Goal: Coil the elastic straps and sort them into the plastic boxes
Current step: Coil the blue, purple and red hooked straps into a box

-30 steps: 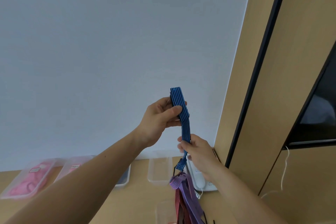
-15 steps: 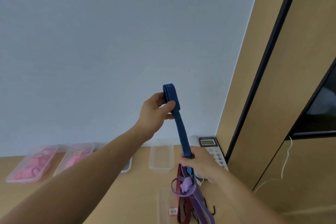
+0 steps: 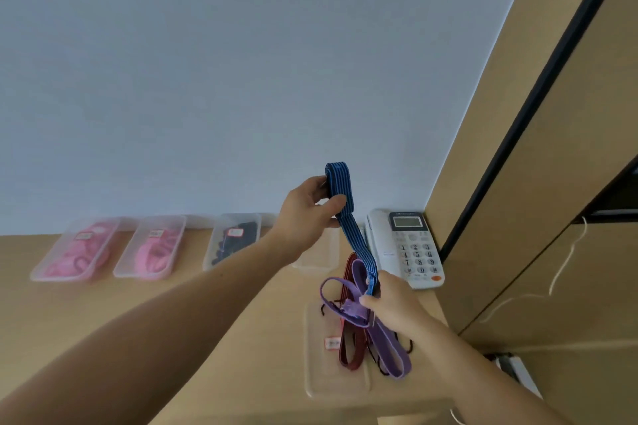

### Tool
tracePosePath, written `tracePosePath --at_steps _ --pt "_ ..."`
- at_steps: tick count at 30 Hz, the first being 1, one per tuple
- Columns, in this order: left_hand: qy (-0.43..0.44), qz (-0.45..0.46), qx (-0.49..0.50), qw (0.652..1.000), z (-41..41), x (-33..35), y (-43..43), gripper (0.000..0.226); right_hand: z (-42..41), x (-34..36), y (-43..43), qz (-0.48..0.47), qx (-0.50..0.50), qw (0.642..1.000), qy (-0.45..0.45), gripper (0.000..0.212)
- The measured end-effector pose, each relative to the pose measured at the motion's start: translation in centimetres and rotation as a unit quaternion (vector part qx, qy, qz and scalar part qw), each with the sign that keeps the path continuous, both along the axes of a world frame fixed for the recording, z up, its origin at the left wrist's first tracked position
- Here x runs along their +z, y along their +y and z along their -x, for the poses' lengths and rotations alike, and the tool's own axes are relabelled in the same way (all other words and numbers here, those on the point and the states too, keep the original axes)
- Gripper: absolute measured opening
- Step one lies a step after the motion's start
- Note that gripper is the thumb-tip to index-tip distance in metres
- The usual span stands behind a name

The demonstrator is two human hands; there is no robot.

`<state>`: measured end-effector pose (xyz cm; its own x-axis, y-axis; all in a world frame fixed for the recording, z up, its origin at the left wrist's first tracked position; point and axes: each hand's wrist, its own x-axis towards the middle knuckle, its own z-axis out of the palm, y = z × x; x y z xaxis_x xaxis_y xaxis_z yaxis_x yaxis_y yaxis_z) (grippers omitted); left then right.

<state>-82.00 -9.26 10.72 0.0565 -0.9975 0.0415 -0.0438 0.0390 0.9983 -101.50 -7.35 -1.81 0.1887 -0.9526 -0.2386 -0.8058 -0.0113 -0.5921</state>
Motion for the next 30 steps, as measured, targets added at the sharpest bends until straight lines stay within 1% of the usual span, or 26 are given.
tracePosePath --at_steps 2,4,5,7,8,10,11,12,13,15,16,17,18,21,24,27,29,30 --pt "-0.014 -0.026 -0.009 1.000 0.2 -1.6 0.0 0.039 0.2 -0.7 -0.2 -0.036 -0.053 0.995 -0.074 0.015" --pt "-0.022 -0.051 -0.021 0.998 0.4 -3.1 0.1 0.038 0.4 -1.2 -0.4 -0.085 -0.124 0.973 -0.173 0.017" --pt "-0.022 -0.061 -0.027 0.998 0.5 -3.7 0.2 0.037 0.5 -1.3 -0.5 -0.114 -0.162 0.954 -0.224 0.019" --pt "-0.019 -0.080 -0.035 0.996 0.7 -4.6 0.2 0.036 0.3 -1.2 -0.6 -0.178 -0.231 0.899 -0.327 0.021" --pt "-0.019 -0.088 -0.037 0.995 0.8 -4.8 0.2 0.035 0.2 -1.0 -0.7 -0.207 -0.258 0.871 -0.363 0.023" --pt "-0.016 -0.095 -0.037 0.995 0.9 -5.0 0.1 0.031 0.0 -0.5 -0.8 -0.253 -0.288 0.828 -0.409 0.022" --pt "-0.013 -0.095 -0.037 0.995 0.9 -4.8 0.0 0.027 0.0 -0.3 -0.9 -0.268 -0.288 0.818 -0.419 0.020" --pt "-0.009 -0.092 -0.036 0.995 1.0 -4.5 -0.1 0.023 0.1 0.1 -0.9 -0.276 -0.276 0.821 -0.417 0.018" --pt "-0.003 -0.088 -0.033 0.996 1.0 -4.1 -0.3 0.021 0.2 0.5 -0.9 -0.271 -0.255 0.837 -0.400 0.016" --pt "0.021 -0.076 -0.021 0.997 1.0 -2.6 -0.6 0.020 0.6 1.7 -0.9 -0.227 -0.191 0.896 -0.331 0.016" --pt "0.038 -0.066 -0.017 0.997 1.1 -1.7 -0.8 0.020 0.7 2.4 -1.0 -0.196 -0.158 0.921 -0.298 0.021" --pt "0.054 -0.054 -0.020 0.997 1.2 -0.6 -1.0 0.018 0.8 3.2 -1.0 -0.168 -0.132 0.935 -0.282 0.025" --pt "0.065 -0.041 -0.033 0.997 1.3 0.6 -1.0 0.017 0.9 4.1 -1.0 -0.147 -0.116 0.939 -0.290 0.025" --pt "0.074 -0.004 -0.086 0.994 1.8 3.8 -0.8 0.014 0.4 7.3 -0.9 -0.093 -0.079 0.919 -0.375 0.021" --pt "0.074 0.006 -0.118 0.990 2.0 6.1 -0.6 0.019 -0.4 10.1 -0.9 -0.024 -0.030 0.900 -0.434 0.015" --pt "0.058 0.021 -0.128 0.990 1.8 7.8 -0.3 0.023 -1.4 12.7 -0.5 0.028 -0.026 0.875 -0.483 0.023" --pt "0.041 0.038 -0.124 0.991 1.3 8.7 -0.1 0.021 -2.0 14.1 -0.2 0.049 -0.036 0.852 -0.519 0.028" --pt "0.029 0.048 -0.120 0.991 0.9 8.9 -0.1 0.019 -2.3 14.6 0.0 0.053 -0.040 0.847 -0.528 0.028"
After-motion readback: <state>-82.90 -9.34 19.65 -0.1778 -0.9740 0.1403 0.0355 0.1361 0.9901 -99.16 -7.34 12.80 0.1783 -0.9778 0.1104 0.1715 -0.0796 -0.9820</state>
